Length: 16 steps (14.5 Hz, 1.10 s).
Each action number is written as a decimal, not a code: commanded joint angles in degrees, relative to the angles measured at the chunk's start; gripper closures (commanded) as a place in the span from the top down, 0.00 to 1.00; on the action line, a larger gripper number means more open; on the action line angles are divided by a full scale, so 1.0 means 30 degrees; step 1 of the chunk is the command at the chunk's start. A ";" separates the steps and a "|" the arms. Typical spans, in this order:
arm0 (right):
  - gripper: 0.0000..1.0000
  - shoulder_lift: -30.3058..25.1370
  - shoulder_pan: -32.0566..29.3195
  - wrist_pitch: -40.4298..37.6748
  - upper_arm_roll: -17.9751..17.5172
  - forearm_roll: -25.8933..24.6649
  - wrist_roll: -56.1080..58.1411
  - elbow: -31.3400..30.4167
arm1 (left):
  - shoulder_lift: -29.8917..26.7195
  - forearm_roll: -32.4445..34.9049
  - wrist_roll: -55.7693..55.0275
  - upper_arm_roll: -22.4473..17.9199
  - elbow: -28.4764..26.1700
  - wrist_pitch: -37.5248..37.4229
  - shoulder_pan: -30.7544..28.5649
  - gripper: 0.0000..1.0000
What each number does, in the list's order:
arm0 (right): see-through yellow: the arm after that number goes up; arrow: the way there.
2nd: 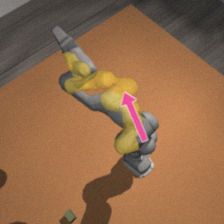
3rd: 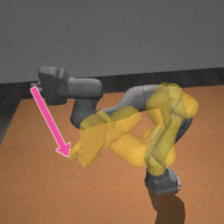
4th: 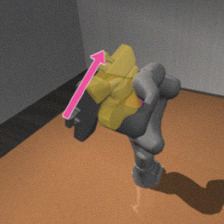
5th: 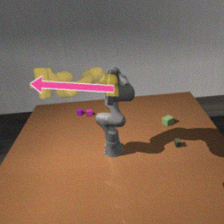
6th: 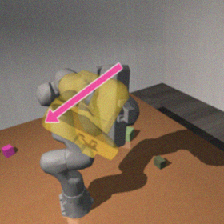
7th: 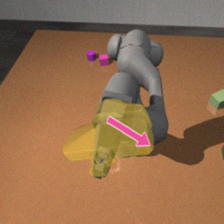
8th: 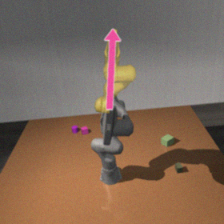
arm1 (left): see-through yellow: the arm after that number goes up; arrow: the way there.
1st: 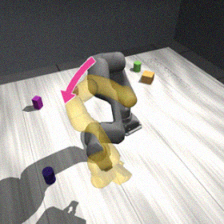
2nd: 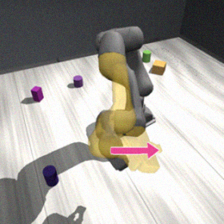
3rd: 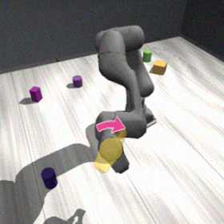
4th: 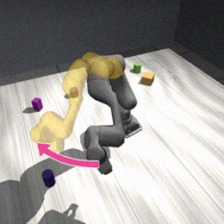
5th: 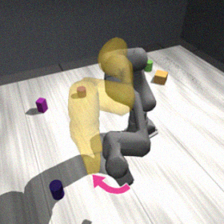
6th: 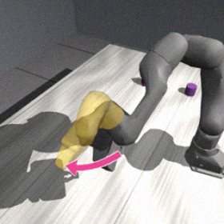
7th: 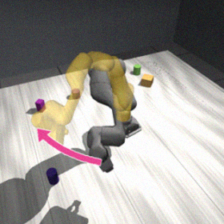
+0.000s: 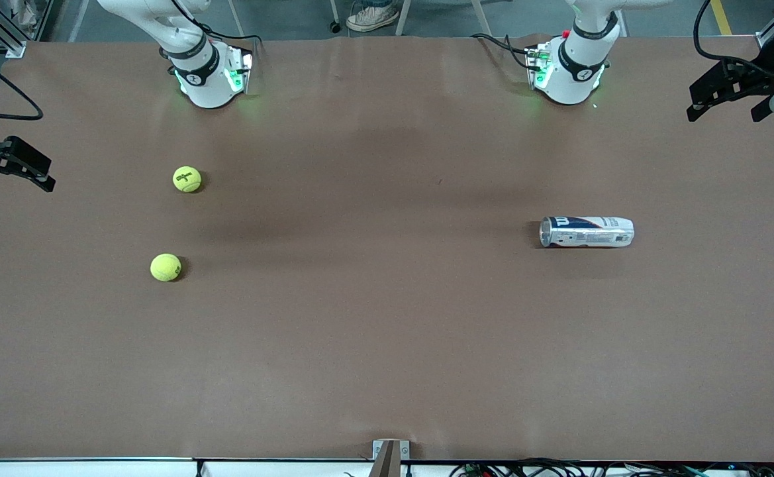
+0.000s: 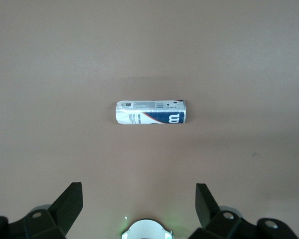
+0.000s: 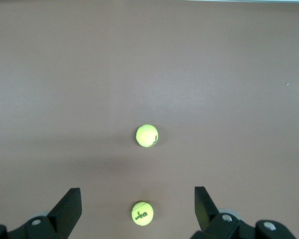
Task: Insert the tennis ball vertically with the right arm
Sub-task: 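Reach the left gripper to the can while the right gripper reaches the balls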
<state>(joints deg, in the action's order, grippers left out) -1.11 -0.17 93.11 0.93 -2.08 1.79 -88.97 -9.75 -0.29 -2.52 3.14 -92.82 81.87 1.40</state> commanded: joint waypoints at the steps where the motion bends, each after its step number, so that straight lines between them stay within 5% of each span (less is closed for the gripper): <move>1: 1.00 0.0166 -0.0061 -0.0159 -0.0018 0.0223 -0.0009 0.0448 | -0.0324 0.0333 0.0107 0.0154 -0.0175 0.0103 -0.0174 1.00; 8: 1.00 0.0399 -0.0178 -0.0100 0.0011 0.0223 0.0049 0.0448 | 0.0320 0.0185 -0.1121 0.0212 0.0089 0.0192 0.0001 1.00; 16: 1.00 0.1129 -0.0149 -0.0129 0.0011 0.0252 0.0049 0.0419 | 0.2078 0.1211 -0.5684 0.0417 -0.2190 0.2557 -0.0639 1.00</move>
<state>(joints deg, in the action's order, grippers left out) 0.08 -0.24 93.08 1.10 -2.07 1.79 -88.74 -3.66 2.42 -14.93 4.06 -96.52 86.15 1.10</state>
